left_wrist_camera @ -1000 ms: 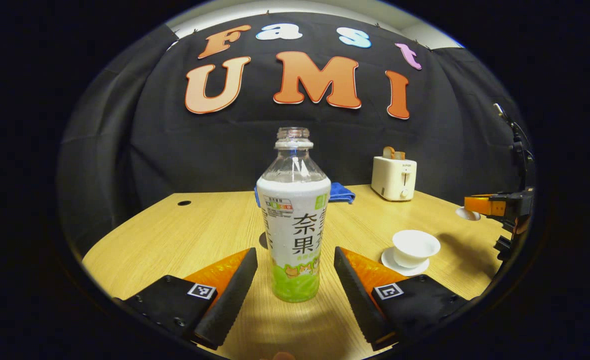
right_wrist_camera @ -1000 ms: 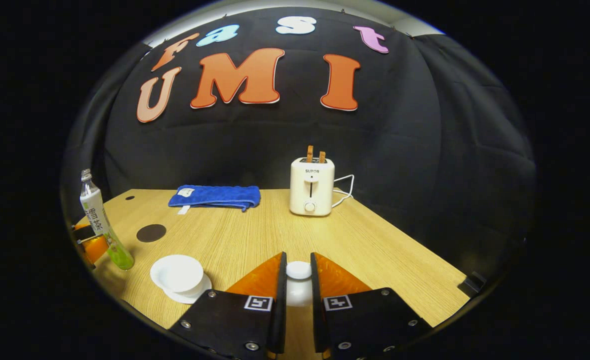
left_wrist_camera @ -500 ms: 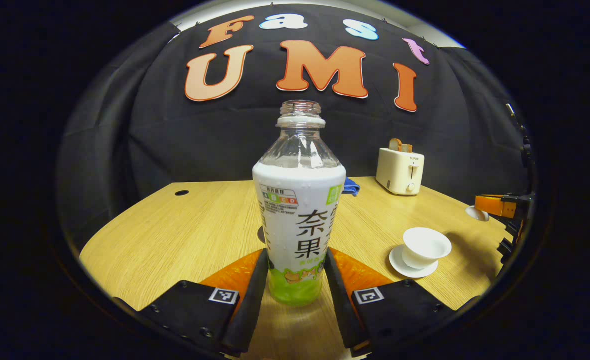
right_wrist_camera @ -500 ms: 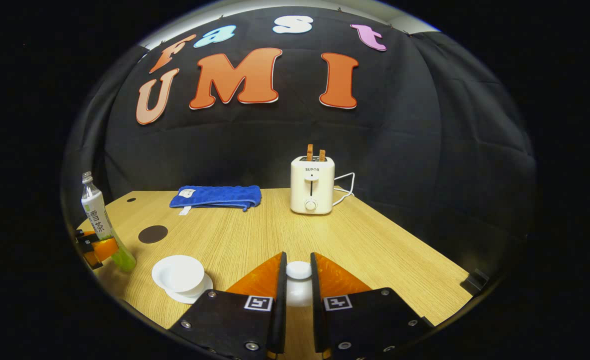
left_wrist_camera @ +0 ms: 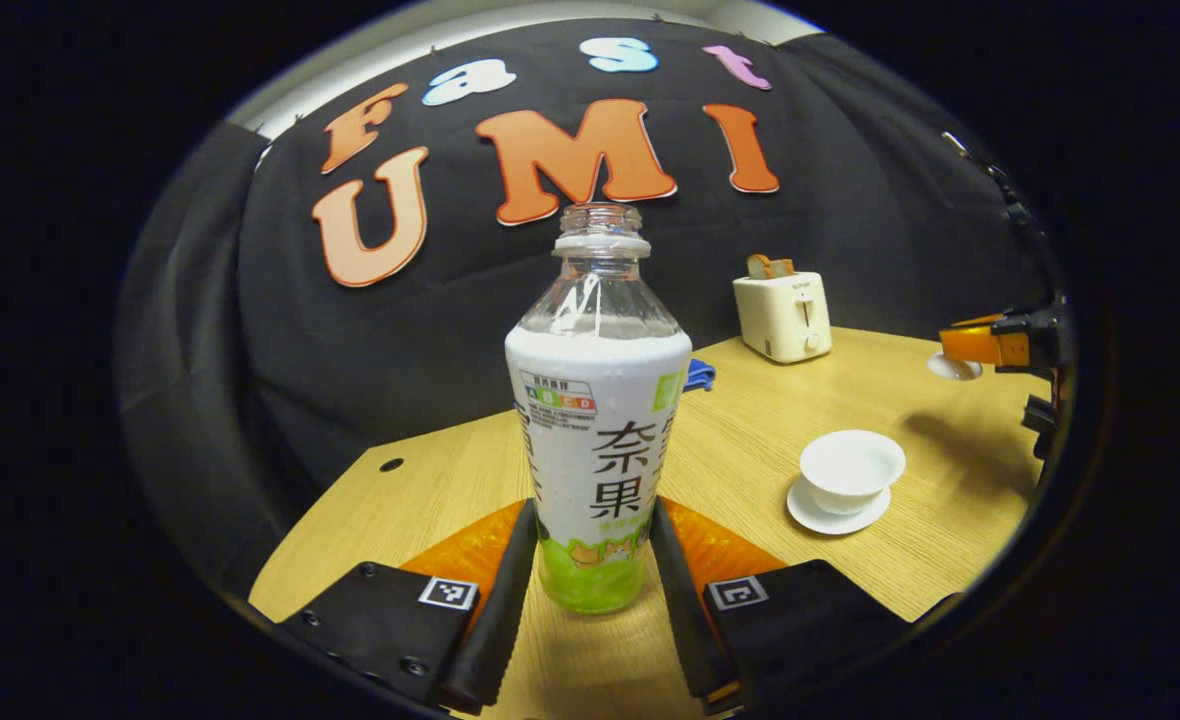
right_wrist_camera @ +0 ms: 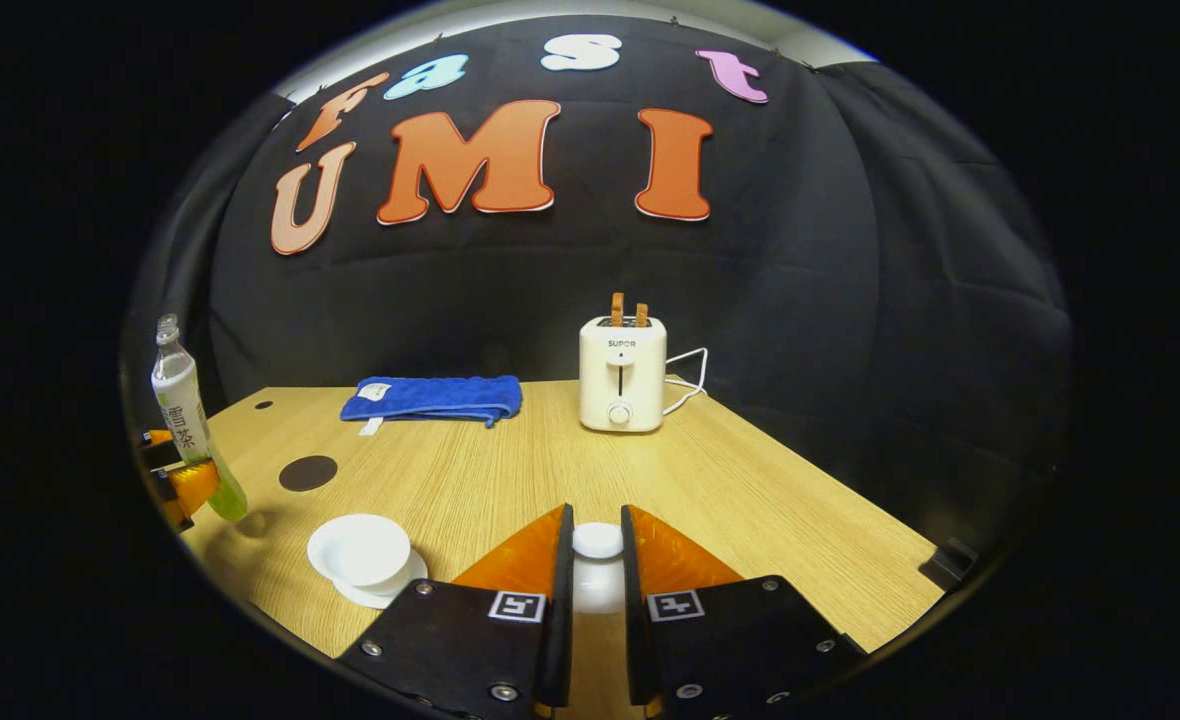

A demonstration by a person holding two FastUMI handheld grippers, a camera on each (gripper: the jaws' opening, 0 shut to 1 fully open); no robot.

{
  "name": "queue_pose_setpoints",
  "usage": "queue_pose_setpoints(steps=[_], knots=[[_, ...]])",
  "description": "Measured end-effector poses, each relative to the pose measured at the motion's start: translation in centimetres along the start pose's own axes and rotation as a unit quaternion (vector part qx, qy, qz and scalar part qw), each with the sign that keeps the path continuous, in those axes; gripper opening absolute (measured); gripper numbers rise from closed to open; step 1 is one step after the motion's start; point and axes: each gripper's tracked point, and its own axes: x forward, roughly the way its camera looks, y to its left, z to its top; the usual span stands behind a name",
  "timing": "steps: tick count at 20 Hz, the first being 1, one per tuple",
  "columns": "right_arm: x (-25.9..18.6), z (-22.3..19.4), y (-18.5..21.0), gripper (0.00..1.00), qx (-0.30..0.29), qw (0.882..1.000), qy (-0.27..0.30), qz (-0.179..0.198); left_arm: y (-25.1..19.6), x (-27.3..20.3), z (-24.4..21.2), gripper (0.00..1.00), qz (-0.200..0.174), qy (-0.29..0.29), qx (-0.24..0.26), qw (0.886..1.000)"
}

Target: Open the teacup lid with one hand, grasp the water bottle and pour water into the teacup with the other hand; after pouring, place the water bottle on the coaster and then close the teacup lid.

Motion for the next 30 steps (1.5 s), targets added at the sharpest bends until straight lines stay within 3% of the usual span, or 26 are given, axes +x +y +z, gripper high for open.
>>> queue_pose_setpoints(steps=[2,3,4,8,9,10,14,15,17,19,20,30], knots=[[-0.2,0.1,-0.6,0.23,0.006,1.0,0.0,-0.005,-0.9,0.2,0.4,0.67,-0.008,0.003,0.048,0.999],[-0.2,0.1,-0.8,0.18,0.01,1.0,-0.001,-0.006,-1.3,0.3,0.5,0.67,-0.012,0.004,0.073,0.997],[-0.3,0.1,-0.9,0.23,0.013,1.0,-0.001,-0.008,-1.7,0.4,0.5,0.67,-0.015,0.005,0.097,0.995],[-0.4,0.2,-1.4,0.23,0.02,1.0,-0.002,-0.011,-2.9,0.9,0.1,0.67,-0.03,0.008,0.185,0.982],[-0.5,0.2,-1.4,0.27,0.021,1.0,-0.002,-0.011,-3.2,0.9,0.0,0.67,-0.033,0.012,0.211,0.977],[-0.4,0.2,-1.5,0.23,0.022,1.0,-0.002,-0.011,-3.3,0.9,-0.1,0.69,-0.035,0.014,0.239,0.97],[-0.6,0.3,-1.4,0.23,0.025,1.0,-0.004,-0.009,-4.0,1.3,-0.5,0.69,-0.045,0.012,0.323,0.945],[-0.7,0.3,-1.5,0.27,0.026,1.0,-0.004,-0.008,-4.2,1.5,-0.7,0.69,-0.049,0.014,0.34,0.939],[-0.6,0.3,-1.5,0.23,0.028,1.0,-0.004,-0.008,-4.5,1.9,-0.4,0.67,-0.053,0.012,0.377,0.925],[-0.7,0.4,-1.6,0.19,0.03,1.0,-0.005,-0.008,-4.4,2.6,-0.1,0.69,-0.056,0.018,0.406,0.912],[-0.8,0.3,-1.7,0.23,0.03,1.0,-0.004,-0.008,-4.4,2.6,-0.3,0.69,-0.057,0.022,0.42,0.905],[-0.8,0.2,-1.9,0.23,0.033,0.999,-0.002,-0.009,-3.8,4.0,-0.5,0.7,-0.053,0.039,0.553,0.83]])
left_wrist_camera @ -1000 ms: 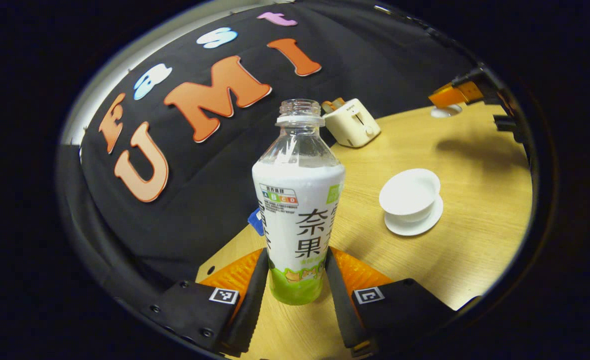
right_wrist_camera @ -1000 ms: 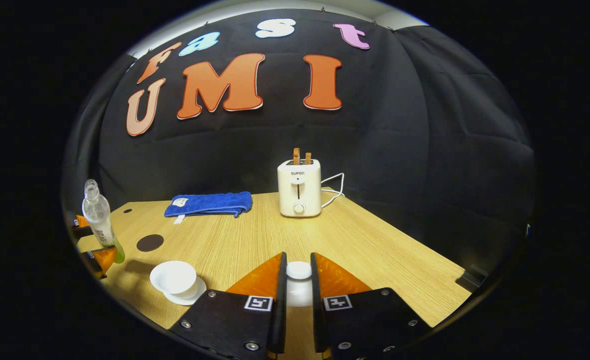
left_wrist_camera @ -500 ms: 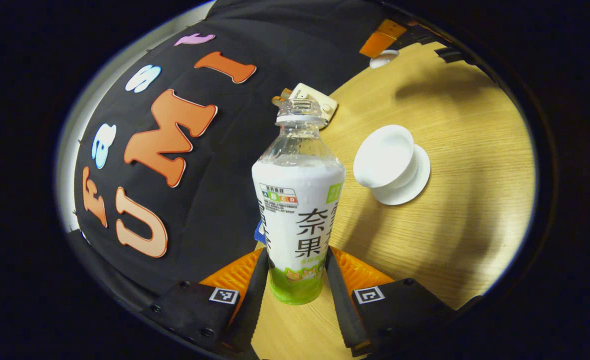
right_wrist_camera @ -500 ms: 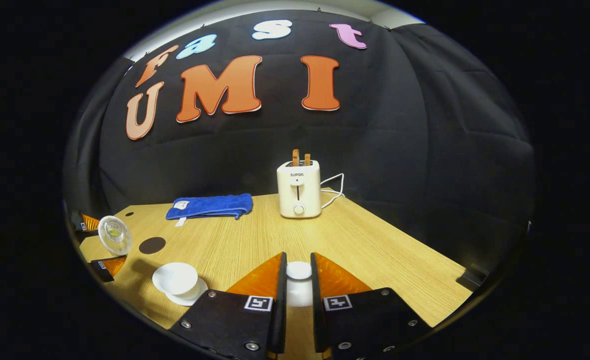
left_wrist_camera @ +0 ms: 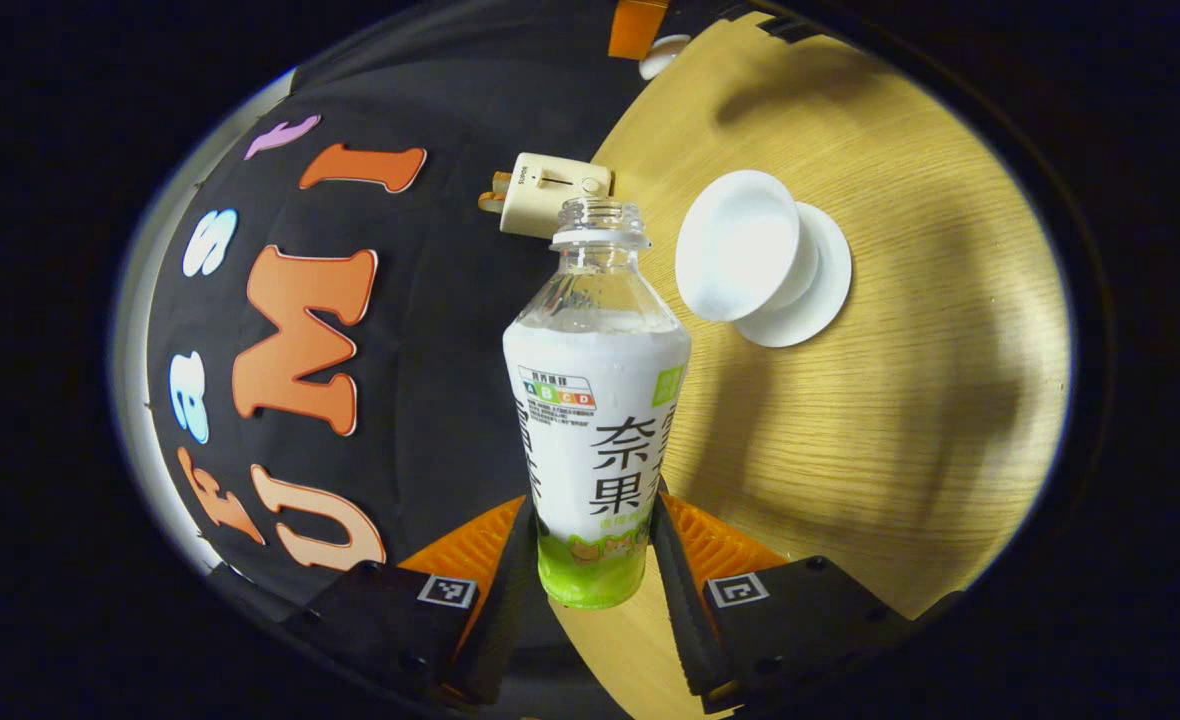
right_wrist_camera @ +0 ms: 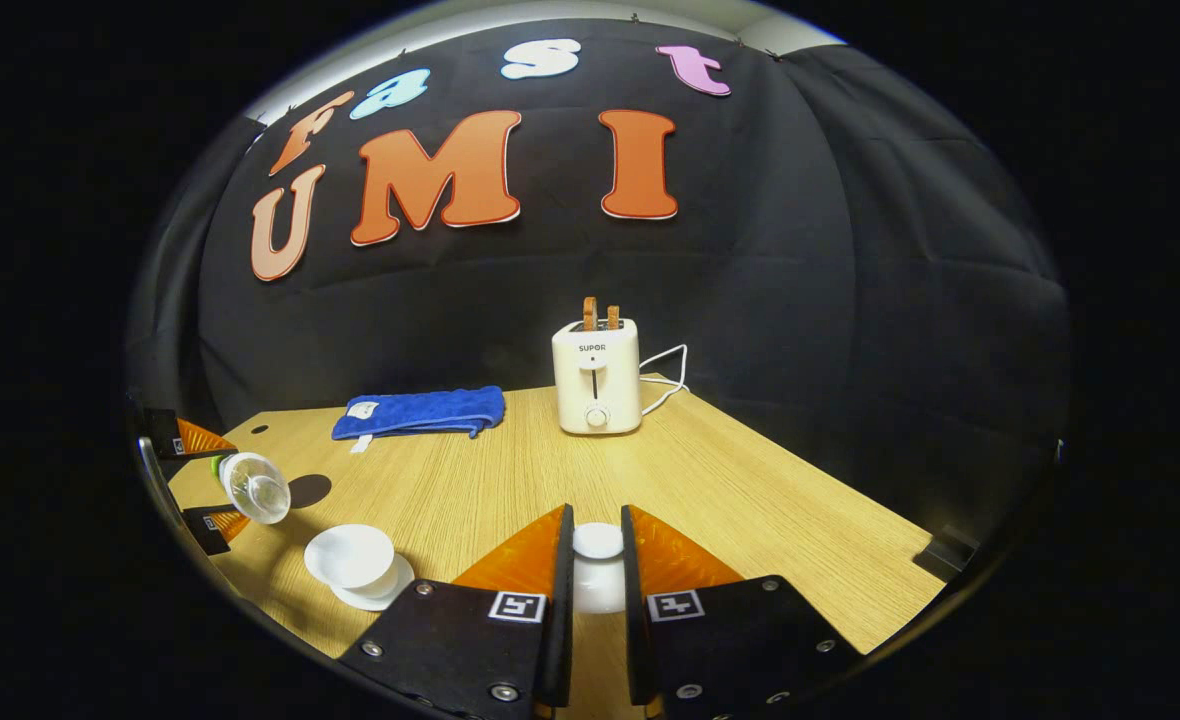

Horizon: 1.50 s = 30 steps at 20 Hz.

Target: Open the teacup lid with one hand, grasp the water bottle and pour water into the teacup with the other hand; after pouring, place the water bottle on the coaster and then close the teacup lid.

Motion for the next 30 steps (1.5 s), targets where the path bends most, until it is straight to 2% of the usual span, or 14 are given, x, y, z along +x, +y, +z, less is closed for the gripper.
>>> queue_pose_setpoints(steps=[8,9,11,12,17,18,19,20,27,28,29,30], knots=[[0.0,-0.2,-0.3,0.23,0.005,1.0,0.005,-0.001,1.3,0.9,0.5,0.69,-0.008,0.021,0.099,0.995],[0.0,-0.2,-0.2,0.18,0.005,1.0,0.004,0.0,1.5,1.0,0.5,0.69,-0.007,0.023,0.114,0.993],[-0.1,-0.1,-0.1,0.19,0.004,1.0,0.003,0.002,1.7,1.4,0.5,0.69,-0.012,0.03,0.132,0.991],[-0.2,-0.1,-0.1,0.23,0.004,1.0,0.003,0.003,1.7,1.7,0.4,0.69,-0.015,0.035,0.138,0.99],[-0.1,-0.3,-0.3,0.23,0.005,1.0,0.006,0.002,2.1,1.6,-0.2,0.68,-0.025,0.058,0.19,0.98],[0.0,-0.2,-0.2,0.23,0.005,1.0,0.006,0.002,2.4,1.6,-0.1,0.69,-0.024,0.059,0.199,0.978],[-0.1,-0.2,-0.2,0.19,0.005,1.0,0.005,0.002,2.6,1.6,0.0,0.69,-0.021,0.059,0.208,0.976],[-0.1,-0.2,-0.2,0.23,0.004,1.0,0.005,0.002,2.8,1.4,0.2,0.68,-0.017,0.059,0.217,0.974],[-0.2,-0.1,-0.5,0.23,0.006,1.0,0.005,0.002,4.1,0.7,1.7,0.68,0.0,0.05,0.27,0.961],[-0.2,0.0,-0.5,0.18,0.007,1.0,0.004,0.001,4.2,0.8,1.9,0.69,0.001,0.051,0.277,0.959],[-0.2,0.0,-0.6,0.18,0.008,1.0,0.003,0.0,4.3,0.8,2.0,0.7,0.003,0.051,0.284,0.957],[-0.2,0.1,-0.7,0.23,0.008,1.0,0.003,0.0,4.5,0.6,2.1,0.7,0.005,0.052,0.291,0.955]])
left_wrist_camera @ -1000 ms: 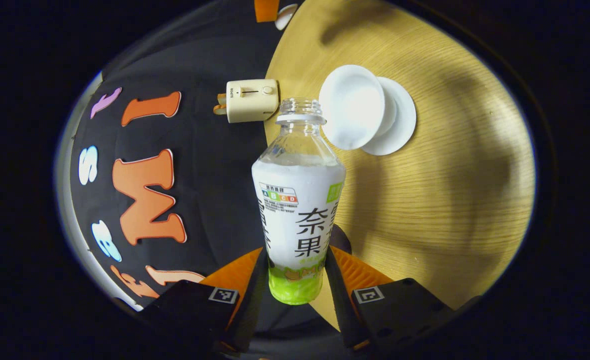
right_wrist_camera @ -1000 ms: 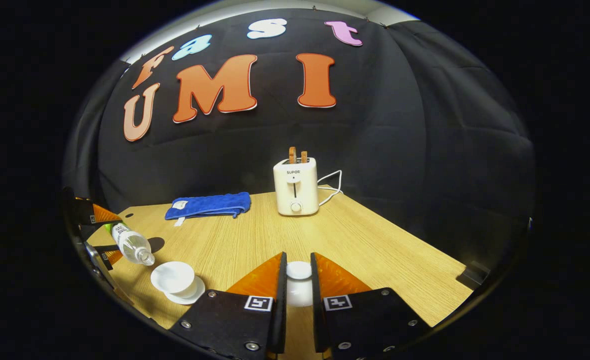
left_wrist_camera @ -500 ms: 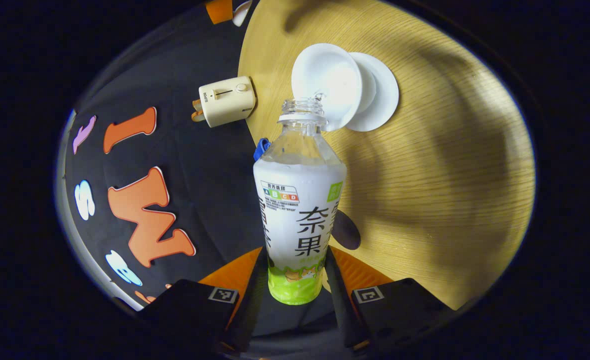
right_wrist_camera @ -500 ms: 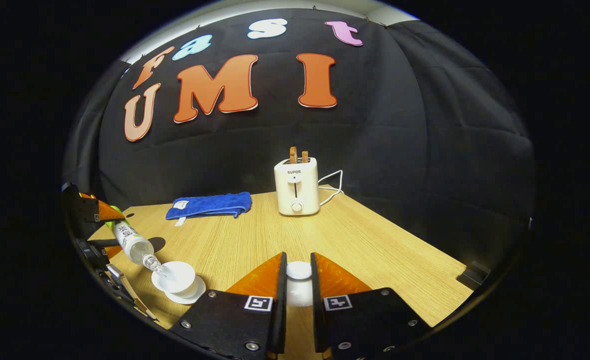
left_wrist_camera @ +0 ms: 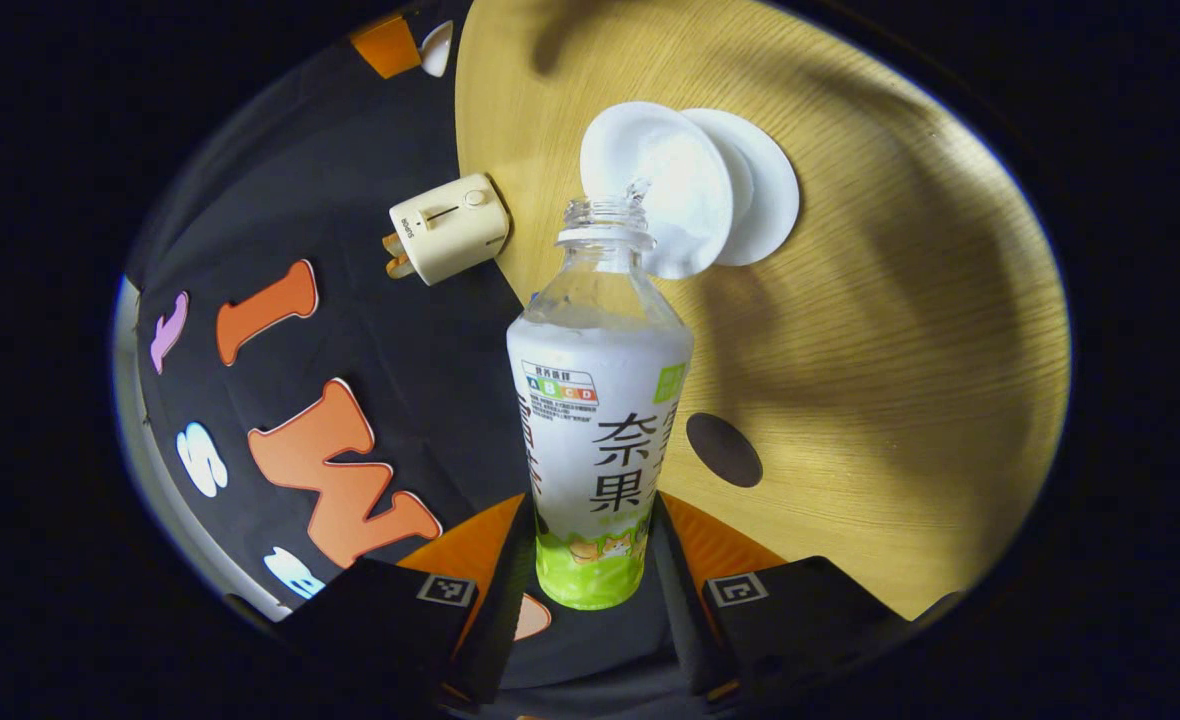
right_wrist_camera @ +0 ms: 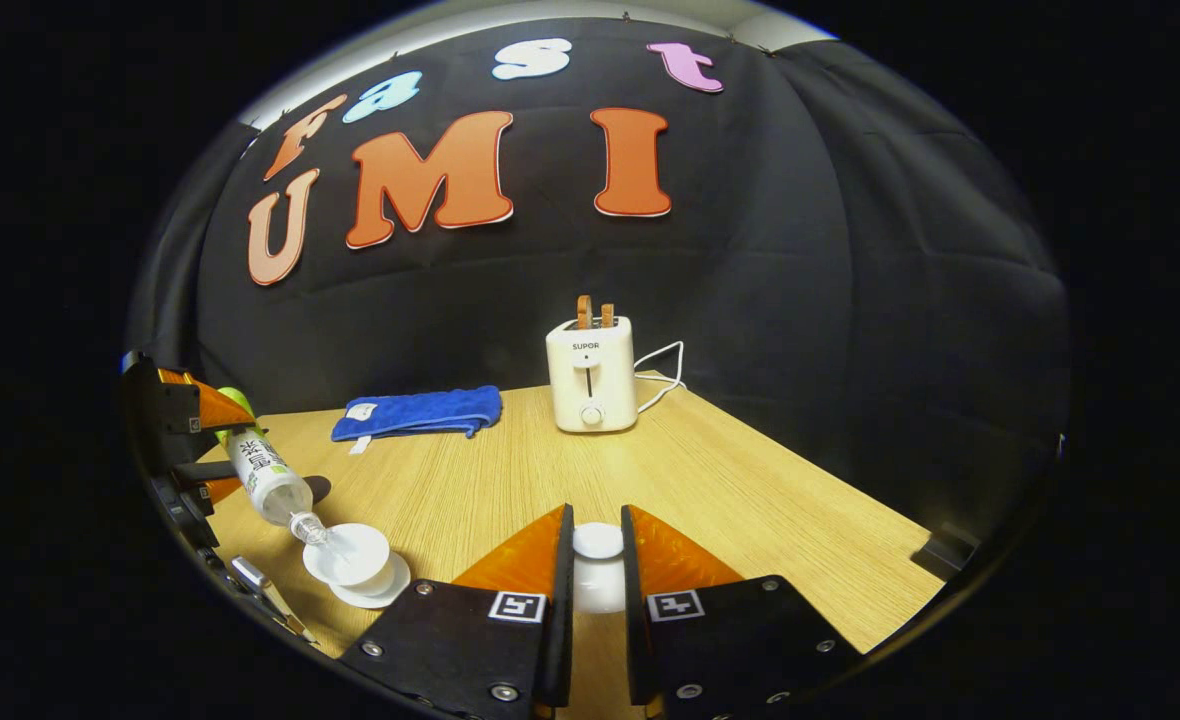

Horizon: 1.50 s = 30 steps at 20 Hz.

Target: Open the teacup lid with one hand, grasp the water bottle and pour water into the teacup with the other hand; after pouring, place the water bottle on the coaster and then close the teacup lid.

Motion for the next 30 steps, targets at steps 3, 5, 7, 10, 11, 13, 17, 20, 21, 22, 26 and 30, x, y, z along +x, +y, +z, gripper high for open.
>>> queue_pose_setpoints(steps=[3,5,7,10,11,13,17,20,21,22,26,30], knots=[[-0.1,-0.1,0.0,0.23,-0.001,1.0,0.0,0.0,0.6,-0.2,0.0,0.68,0.01,0.004,0.021,1.0],[-0.1,-0.1,0.2,0.23,-0.002,1.0,0.001,0.001,0.8,-0.3,0.2,0.69,0.015,0.008,0.032,0.999],[-0.1,-0.1,0.3,0.23,-0.003,1.0,0.001,0.002,1.1,-0.6,0.1,0.69,0.021,0.013,0.041,0.999],[-0.1,-0.1,0.4,0.18,-0.005,1.0,0.001,0.003,1.3,-0.2,0.2,0.7,0.018,0.013,0.048,0.999],[-0.1,-0.1,0.4,0.23,-0.005,1.0,0.001,0.003,1.3,0.0,0.1,0.7,0.017,0.014,0.052,0.998],[-0.1,-0.1,0.4,0.23,-0.005,1.0,0.002,0.004,1.2,0.0,0.1,0.69,0.016,0.014,0.052,0.998],[-0.4,0.2,0.7,0.23,0.005,1.0,-0.001,0.015,-0.2,0.4,0.5,0.68,-0.006,-0.003,0.001,1.0],[-0.2,0.3,0.4,0.23,0.014,1.0,-0.005,0.017,-2.2,0.8,0.7,0.67,-0.039,-0.017,-0.088,0.995],[-0.1,0.1,0.1,0.23,0.013,1.0,-0.003,0.012,-2.6,1.0,0.8,0.67,-0.043,-0.023,-0.114,0.992],[-0.1,0.0,-0.2,0.23,0.015,1.0,-0.001,0.009,-3.0,1.2,0.9,0.72,-0.049,-0.027,-0.14,0.989],[0.1,-0.2,-0.5,0.23,0.025,1.0,0.002,0.005,-4.4,1.6,1.6,0.69,-0.077,-0.051,-0.26,0.961],[0.0,0.0,-0.1,0.22,0.021,1.0,-0.001,0.009,-6.1,1.9,3.0,0.69,-0.093,-0.073,-0.384,0.916]])
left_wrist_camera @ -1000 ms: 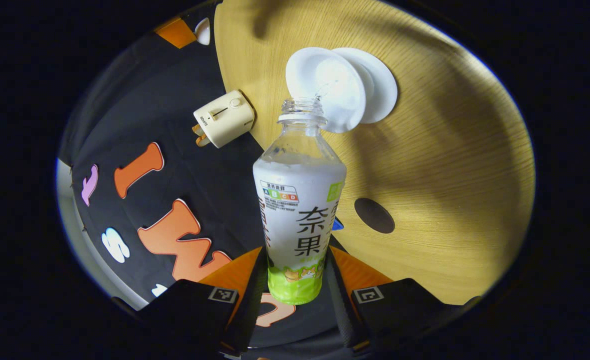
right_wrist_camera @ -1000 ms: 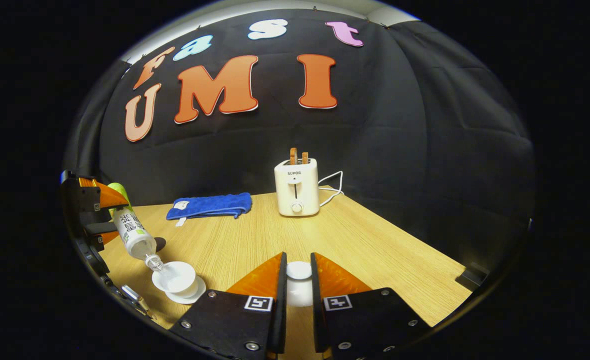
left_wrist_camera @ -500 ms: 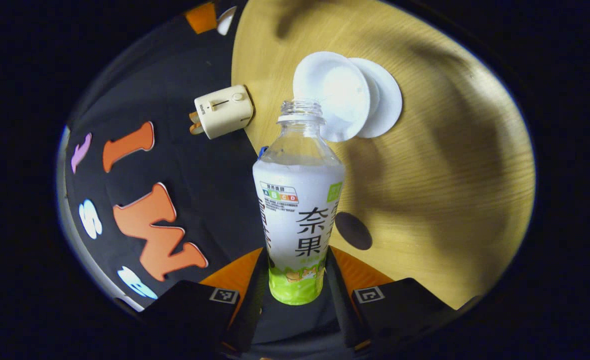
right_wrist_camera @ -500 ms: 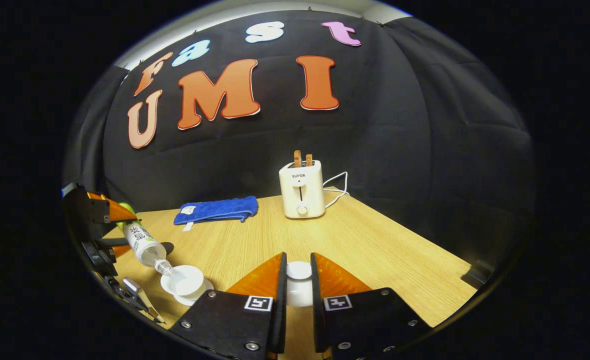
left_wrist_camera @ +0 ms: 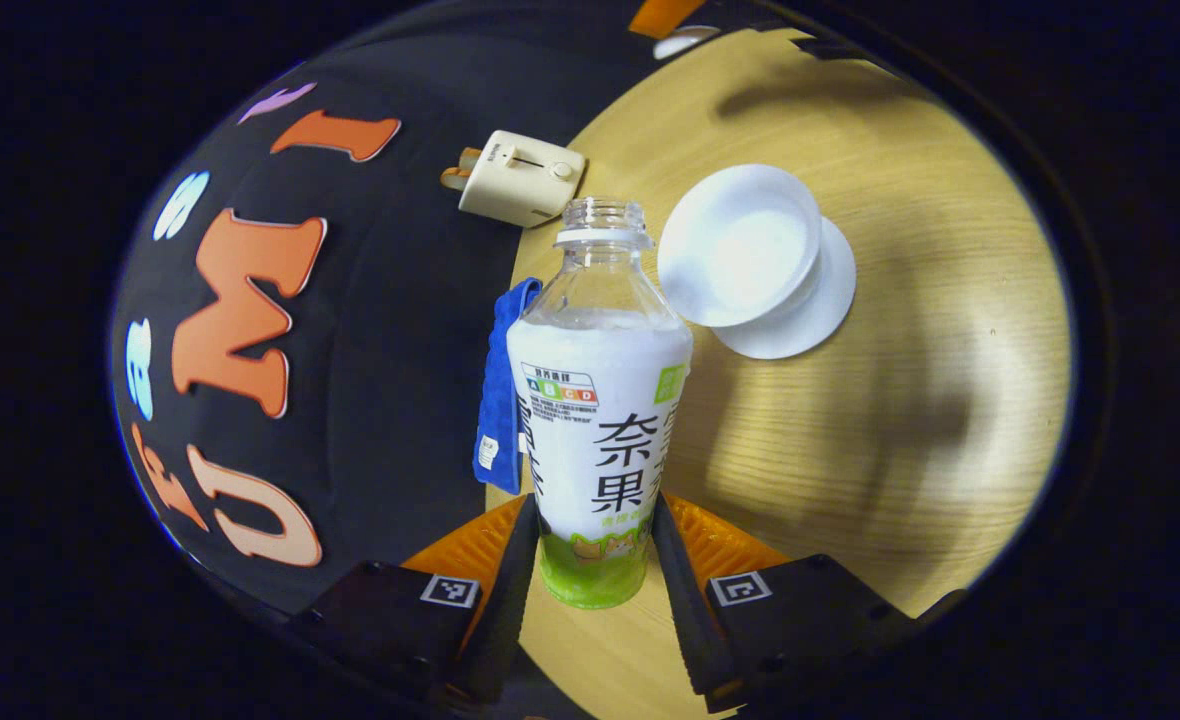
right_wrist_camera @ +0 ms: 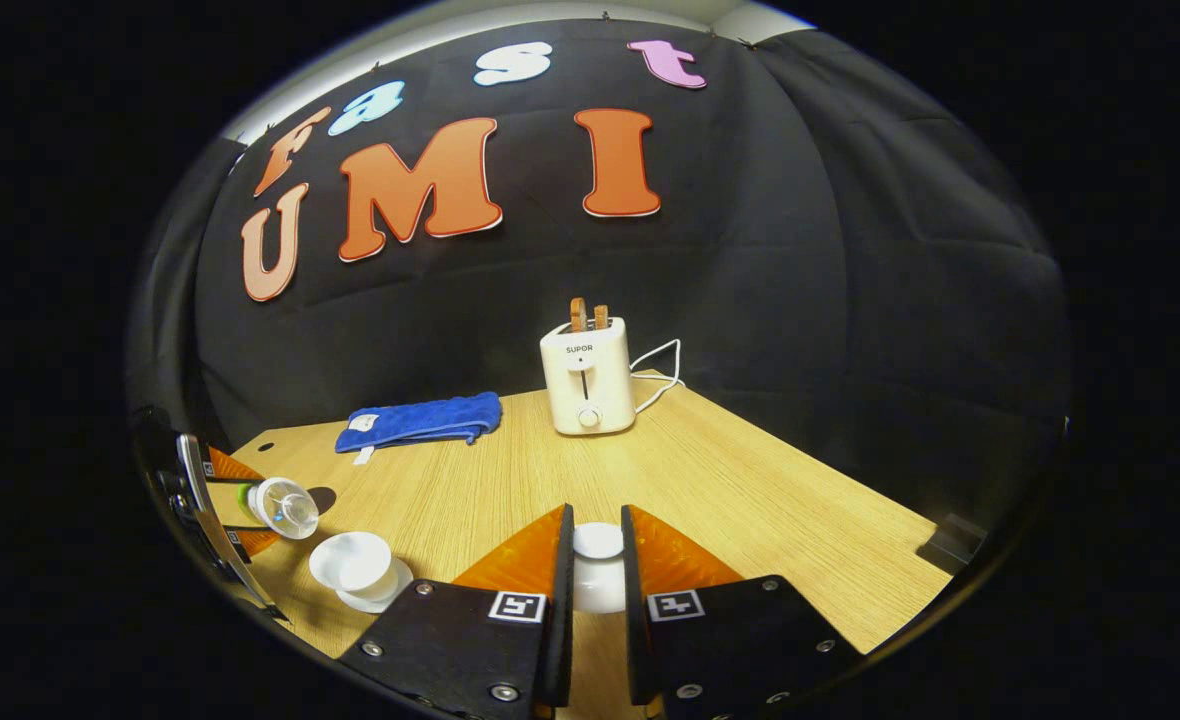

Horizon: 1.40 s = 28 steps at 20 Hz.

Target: Open the teacup lid with one hand, grasp the water bottle and pour water into the teacup with the other hand; after pouring, place the water bottle on the coaster and then close the teacup lid.

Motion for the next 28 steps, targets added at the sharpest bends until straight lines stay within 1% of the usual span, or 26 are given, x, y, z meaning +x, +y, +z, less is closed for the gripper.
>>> queue_pose_setpoints(steps=[1,2,3,4,5,6,7,8,10,11,12,13,14,15,16,17,18,19,20,21,24,26,28], knots=[[0.0,0.0,0.1,0.23,-0.001,1.0,0.001,0.002,0.1,0.1,0.3,0.69,0.003,-0.012,-0.03,0.999],[0.1,-0.1,0.3,0.23,-0.002,1.0,0.002,0.003,0.0,0.0,0.0,0.65,0.003,-0.015,-0.06,0.998],[0.1,-0.3,0.5,0.23,-0.004,1.0,0.004,0.004,-0.1,0.2,-0.3,0.69,-0.001,-0.016,-0.092,0.996],[0.1,-0.3,0.6,0.23,-0.005,1.0,0.005,0.005,-0.2,0.3,-0.4,0.65,-0.008,-0.02,-0.129,0.991],[0.2,-0.3,0.7,0.23,-0.007,1.0,0.005,0.006,0.4,0.4,-0.4,0.65,-0.001,-0.027,-0.165,0.986],[0.1,-0.3,0.8,0.22,-0.009,1.0,0.005,0.006,0.5,0.5,-0.4,0.66,-0.001,-0.036,-0.206,0.978],[0.1,-0.3,0.9,0.23,-0.011,1.0,0.005,0.006,0.8,0.2,-0.1,0.65,-0.001,-0.044,-0.247,0.968],[0.1,-0.3,1.0,0.23,-0.012,1.0,0.005,0.006,1.1,0.2,0.2,0.65,-0.005,-0.051,-0.289,0.956],[0.1,-0.3,1.2,0.23,-0.014,1.0,0.005,0.008,2.4,0.0,0.2,0.65,0.001,-0.066,-0.371,0.926],[0.1,-0.3,1.4,0.23,-0.016,1.0,0.005,0.009,3.7,-0.3,0.1,0.65,0.011,-0.072,-0.41,0.909],[0.1,-0.3,1.5,0.23,-0.018,1.0,0.005,0.009,5.2,-0.3,-0.3,0.69,0.018,-0.08,-0.445,0.892],[0.1,-0.3,1.6,0.23,-0.019,1.0,0.004,0.01,6.4,-0.5,-0.6,0.69,0.023,-0.088,-0.478,0.874],[0.2,-0.4,1.7,0.23,-0.02,1.0,0.005,0.011,7.4,-0.9,-1.0,0.65,0.029,-0.097,-0.504,0.858],[0.3,-0.5,1.8,0.23,-0.021,1.0,0.006,0.012,8.3,-1.0,-1.2,0.65,0.032,-0.102,-0.528,0.842],[0.3,-0.6,1.9,0.23,-0.023,1.0,0.009,0.013,8.5,-1.3,-1.2,0.69,0.023,-0.104,-0.55,0.828],[0.4,-0.8,1.9,0.23,-0.025,1.0,0.011,0.012,8.8,-1.3,-1.2,0.66,0.021,-0.109,-0.567,0.816],[0.5,-0.9,2.0,0.23,-0.027,0.999,0.013,0.012,9.4,-1.2,-1.3,0.66,0.021,-0.12,-0.582,0.804],[0.4,-0.9,2.0,0.23,-0.028,0.999,0.014,0.013,10.0,-1.1,-1.5,0.69,0.029,-0.129,-0.59,0.797],[0.4,-0.9,2.1,0.23,-0.029,0.999,0.014,0.014,10.6,-0.7,-1.8,0.66,0.039,-0.135,-0.593,0.793],[0.4,-0.9,2.1,0.23,-0.029,0.999,0.014,0.014,10.8,0.6,-2.1,0.67,0.042,-0.14,-0.595,0.79],[0.7,-1.2,2.2,0.23,-0.031,0.999,0.018,0.014,9.8,2.5,-2.7,0.69,0.037,-0.132,-0.61,0.781],[0.7,-1.3,2.2,0.23,-0.031,0.999,0.02,0.015,9.2,3.1,-3.2,0.67,0.038,-0.121,-0.615,0.778],[0.6,-1.1,2.3,0.23,-0.031,0.999,0.017,0.016,8.8,3.6,-3.6,0.69,0.038,-0.11,-0.614,0.781]])
